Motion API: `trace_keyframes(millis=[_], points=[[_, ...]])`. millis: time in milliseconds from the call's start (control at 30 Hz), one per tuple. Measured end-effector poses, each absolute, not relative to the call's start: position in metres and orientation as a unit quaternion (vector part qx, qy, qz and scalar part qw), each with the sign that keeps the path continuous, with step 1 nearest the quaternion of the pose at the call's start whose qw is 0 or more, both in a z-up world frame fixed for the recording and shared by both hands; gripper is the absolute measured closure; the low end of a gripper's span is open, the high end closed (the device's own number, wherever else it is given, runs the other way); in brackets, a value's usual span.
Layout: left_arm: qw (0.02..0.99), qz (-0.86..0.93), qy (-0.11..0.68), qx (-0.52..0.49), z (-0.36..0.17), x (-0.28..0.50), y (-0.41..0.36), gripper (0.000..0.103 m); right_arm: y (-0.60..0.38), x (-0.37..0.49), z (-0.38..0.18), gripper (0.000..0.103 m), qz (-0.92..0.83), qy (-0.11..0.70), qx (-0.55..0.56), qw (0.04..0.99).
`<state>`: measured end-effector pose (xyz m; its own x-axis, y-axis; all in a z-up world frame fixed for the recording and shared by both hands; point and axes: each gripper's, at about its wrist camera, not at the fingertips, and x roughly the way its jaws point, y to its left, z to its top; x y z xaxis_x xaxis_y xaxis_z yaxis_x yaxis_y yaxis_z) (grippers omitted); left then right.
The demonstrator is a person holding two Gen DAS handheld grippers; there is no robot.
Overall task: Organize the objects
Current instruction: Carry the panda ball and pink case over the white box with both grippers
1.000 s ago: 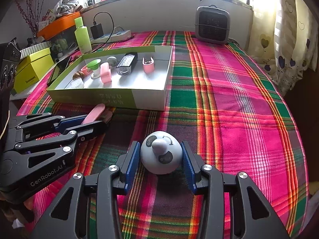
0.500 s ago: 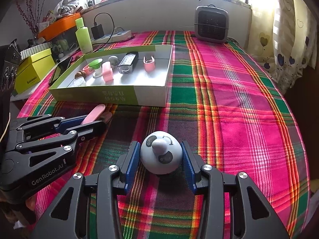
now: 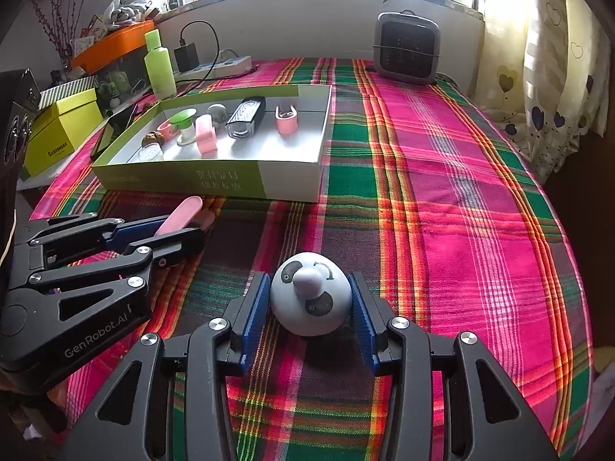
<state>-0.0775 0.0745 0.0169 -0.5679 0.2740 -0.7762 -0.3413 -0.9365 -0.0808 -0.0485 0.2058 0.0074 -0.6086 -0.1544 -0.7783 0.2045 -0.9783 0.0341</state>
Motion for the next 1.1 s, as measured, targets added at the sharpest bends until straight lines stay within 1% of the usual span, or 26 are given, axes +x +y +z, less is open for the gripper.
trace_keyframes(millis=[167, 233, 300, 533, 867, 1100], points=[[0.173, 0.888, 0.036, -0.425, 0.022, -0.073, 0.072, 0.087, 0.204, -0.046, 0.01, 0.061, -0.898, 0.03, 0.427, 0.103], [0.17, 0.89, 0.037, -0.421, 0.025, -0.072, 0.071, 0.087, 0.203, -0.045, 0.013, 0.064, -0.899, 0.03, 0.424, 0.105], [0.17, 0.891, 0.035, -0.419, 0.028, -0.071, 0.069, 0.087, 0.203, -0.044, 0.016, 0.07, -0.901, 0.031, 0.419, 0.108], [0.165, 0.892, 0.033, -0.42, 0.029, -0.068, 0.065, 0.087, 0.202, -0.043, 0.011, 0.07, -0.897, 0.029, 0.425, 0.115], [0.161, 0.891, 0.025, -0.424, 0.026, -0.068, 0.061, 0.087, 0.202, -0.048, 0.007, 0.07, -0.896, 0.03, 0.431, 0.101], [0.163, 0.892, 0.023, -0.42, 0.029, -0.068, 0.061, 0.087, 0.207, -0.047, 0.01, 0.07, -0.899, 0.013, 0.425, 0.105]])
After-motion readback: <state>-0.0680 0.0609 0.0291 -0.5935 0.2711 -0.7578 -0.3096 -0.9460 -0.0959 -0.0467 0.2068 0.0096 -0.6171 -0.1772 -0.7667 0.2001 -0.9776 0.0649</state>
